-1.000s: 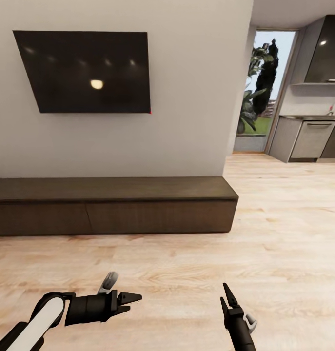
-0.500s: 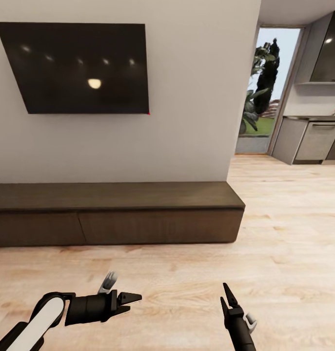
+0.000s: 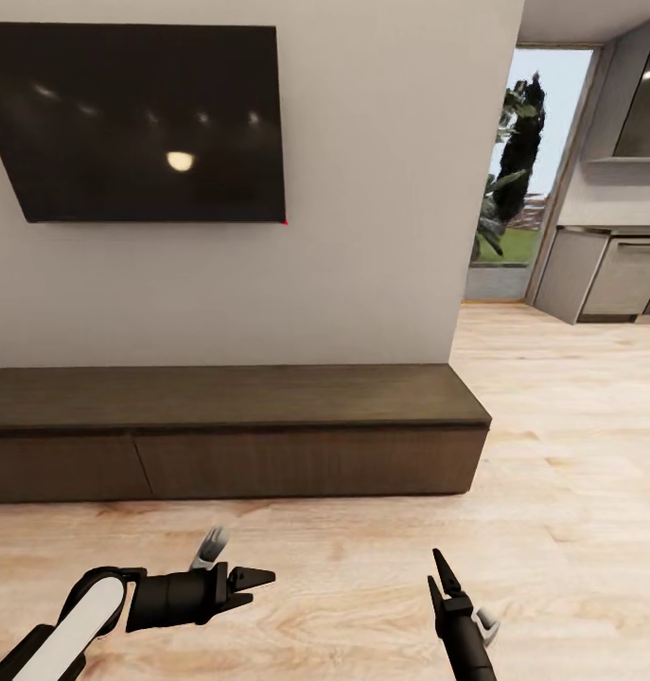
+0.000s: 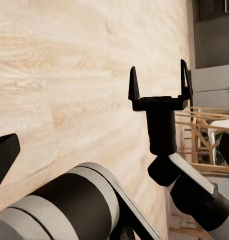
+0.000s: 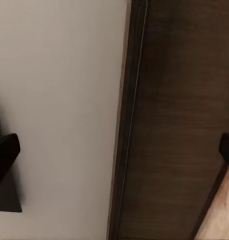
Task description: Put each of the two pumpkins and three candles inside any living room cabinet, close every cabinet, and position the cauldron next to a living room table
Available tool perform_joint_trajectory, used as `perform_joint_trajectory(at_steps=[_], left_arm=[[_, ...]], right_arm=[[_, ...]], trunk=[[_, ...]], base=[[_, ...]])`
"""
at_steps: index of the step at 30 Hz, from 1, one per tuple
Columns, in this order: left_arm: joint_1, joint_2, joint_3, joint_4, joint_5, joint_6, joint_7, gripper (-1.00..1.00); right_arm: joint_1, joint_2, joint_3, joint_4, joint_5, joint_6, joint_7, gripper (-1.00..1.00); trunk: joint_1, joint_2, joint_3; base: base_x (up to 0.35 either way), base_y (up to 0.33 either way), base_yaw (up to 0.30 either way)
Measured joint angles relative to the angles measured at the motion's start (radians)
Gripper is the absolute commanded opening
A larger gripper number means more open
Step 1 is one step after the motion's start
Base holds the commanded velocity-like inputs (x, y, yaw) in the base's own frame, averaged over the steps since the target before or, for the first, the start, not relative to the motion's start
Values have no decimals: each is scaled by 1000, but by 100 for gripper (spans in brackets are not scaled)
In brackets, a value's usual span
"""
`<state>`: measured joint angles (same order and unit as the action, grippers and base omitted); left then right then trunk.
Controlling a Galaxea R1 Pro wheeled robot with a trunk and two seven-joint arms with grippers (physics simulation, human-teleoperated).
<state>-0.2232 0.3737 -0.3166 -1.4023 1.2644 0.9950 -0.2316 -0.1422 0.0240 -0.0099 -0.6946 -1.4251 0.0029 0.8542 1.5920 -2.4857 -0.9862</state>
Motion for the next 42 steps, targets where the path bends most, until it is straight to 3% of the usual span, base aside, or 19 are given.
perform_joint_trajectory(at_steps=[31, 42], left_arm=[[0, 1, -1, -1, 0, 1, 0, 100], [0, 0, -20, -1, 0, 1, -1, 100]], right_arm=[[0, 0, 0, 1, 1, -6, 0, 100], [0, 0, 0, 1, 1, -6, 0, 100]], trunk=[[0, 0, 0], [0, 0, 0]], base=[[313, 0, 0], [266, 0, 0]])
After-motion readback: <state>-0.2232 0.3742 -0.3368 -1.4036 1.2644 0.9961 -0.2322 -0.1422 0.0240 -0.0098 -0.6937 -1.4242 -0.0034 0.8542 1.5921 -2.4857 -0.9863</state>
